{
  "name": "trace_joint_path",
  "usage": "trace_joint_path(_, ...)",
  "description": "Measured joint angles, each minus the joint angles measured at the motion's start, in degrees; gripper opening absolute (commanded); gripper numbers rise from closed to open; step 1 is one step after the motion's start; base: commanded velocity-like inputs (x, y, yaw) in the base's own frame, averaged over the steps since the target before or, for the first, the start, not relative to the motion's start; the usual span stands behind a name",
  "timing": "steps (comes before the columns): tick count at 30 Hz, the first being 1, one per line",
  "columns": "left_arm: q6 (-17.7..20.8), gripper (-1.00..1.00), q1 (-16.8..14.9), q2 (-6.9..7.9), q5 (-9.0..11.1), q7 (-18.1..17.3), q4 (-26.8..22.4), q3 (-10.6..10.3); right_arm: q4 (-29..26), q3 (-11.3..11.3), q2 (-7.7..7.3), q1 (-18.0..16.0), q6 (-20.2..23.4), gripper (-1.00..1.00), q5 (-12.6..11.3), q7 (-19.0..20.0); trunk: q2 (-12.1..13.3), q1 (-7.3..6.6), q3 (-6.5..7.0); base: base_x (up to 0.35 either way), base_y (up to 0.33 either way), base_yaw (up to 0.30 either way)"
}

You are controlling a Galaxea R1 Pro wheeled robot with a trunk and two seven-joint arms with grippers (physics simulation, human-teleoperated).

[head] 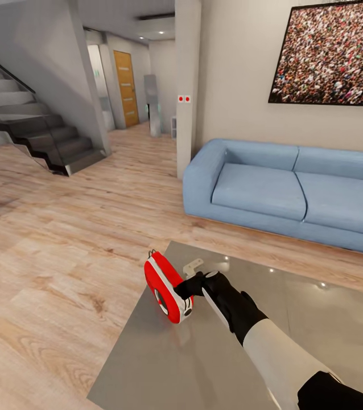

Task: Turn on the radio receiver that's on the table in the living room.

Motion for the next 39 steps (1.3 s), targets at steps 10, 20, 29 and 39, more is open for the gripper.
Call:
trace_joint_path(10,0.0,1.0,0.0,0.11,0.0,0.0,0.0,0.0,0.0,0.0,0.0,0.0,0.0,-1.0,0.0,0.0,0.0,0.0,0.93,0.0,0.0,0.0)
trace_joint_path(20,-0.1,1.0,0.0,0.35,-0.1,0.1,0.0,0.0,0.0,0.0,0.0,0.0,0.1,-1.0,0.0,0.0,3.2,-1.75,3.3,0.0,0.0,0.0)
trace_joint_path(29,-0.1,1.0,0.0,0.33,-0.1,0.1,0.1,0.0,0.0,0.0,0.0,0.0,0.1,-1.0,-0.1,0.0,6.8,-3.73,5.75,0.0,0.0,0.0)
trace_joint_path(39,-0.1,1.0,0.0,0.35,-0.1,0.1,0.3,0.0,0.0,0.0,0.0,0.0,0.1,-1.0,-0.1,0.0,10.8,-5.92,7.97,0.0,0.0,0.0)
